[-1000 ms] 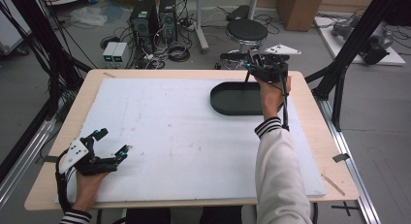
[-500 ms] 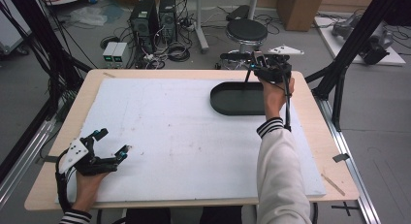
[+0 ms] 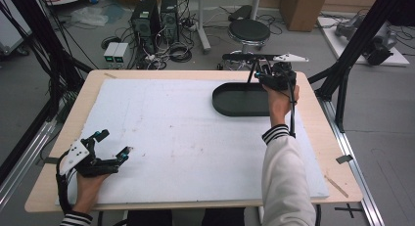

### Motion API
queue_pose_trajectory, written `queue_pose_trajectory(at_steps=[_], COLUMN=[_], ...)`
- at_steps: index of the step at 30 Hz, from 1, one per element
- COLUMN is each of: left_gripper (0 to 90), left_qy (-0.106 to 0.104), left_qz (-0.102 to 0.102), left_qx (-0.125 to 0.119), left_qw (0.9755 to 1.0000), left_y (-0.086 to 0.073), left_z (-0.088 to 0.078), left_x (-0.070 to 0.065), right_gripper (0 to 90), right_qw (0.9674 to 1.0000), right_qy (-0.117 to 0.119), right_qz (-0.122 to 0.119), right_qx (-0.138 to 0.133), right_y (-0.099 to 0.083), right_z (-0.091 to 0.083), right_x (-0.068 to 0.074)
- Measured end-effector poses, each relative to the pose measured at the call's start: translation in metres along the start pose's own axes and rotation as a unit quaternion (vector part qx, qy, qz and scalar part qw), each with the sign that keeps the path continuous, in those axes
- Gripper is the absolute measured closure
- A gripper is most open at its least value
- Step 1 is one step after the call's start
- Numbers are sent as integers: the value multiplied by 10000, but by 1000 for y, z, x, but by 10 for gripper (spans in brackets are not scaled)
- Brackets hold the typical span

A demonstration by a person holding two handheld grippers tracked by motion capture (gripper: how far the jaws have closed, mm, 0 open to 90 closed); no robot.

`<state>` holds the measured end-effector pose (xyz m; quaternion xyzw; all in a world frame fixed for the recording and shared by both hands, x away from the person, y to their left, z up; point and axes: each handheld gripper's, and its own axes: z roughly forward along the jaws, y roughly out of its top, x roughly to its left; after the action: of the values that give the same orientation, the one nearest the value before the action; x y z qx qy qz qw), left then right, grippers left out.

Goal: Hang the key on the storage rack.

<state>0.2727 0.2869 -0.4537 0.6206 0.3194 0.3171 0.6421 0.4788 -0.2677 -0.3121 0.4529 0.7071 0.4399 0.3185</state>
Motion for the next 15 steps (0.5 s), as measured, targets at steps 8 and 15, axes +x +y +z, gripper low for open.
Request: queue_pose_trajectory(at_steps=[8,15], left_gripper=[17,17], left_qy=[-2,-4], left_qz=[-2,-7], left_qx=[2,7], left_qw=[10000,10000], left_y=[0,0], left_z=[0,0], left_x=[0,0], right_gripper=[480,479], right_qw=[9995,9982], right_qy=[23,182], right_qz=[-102,-144], right_qx=[312,552], right_y=[-14,-25], right_z=[2,11], right_x=[0,0])
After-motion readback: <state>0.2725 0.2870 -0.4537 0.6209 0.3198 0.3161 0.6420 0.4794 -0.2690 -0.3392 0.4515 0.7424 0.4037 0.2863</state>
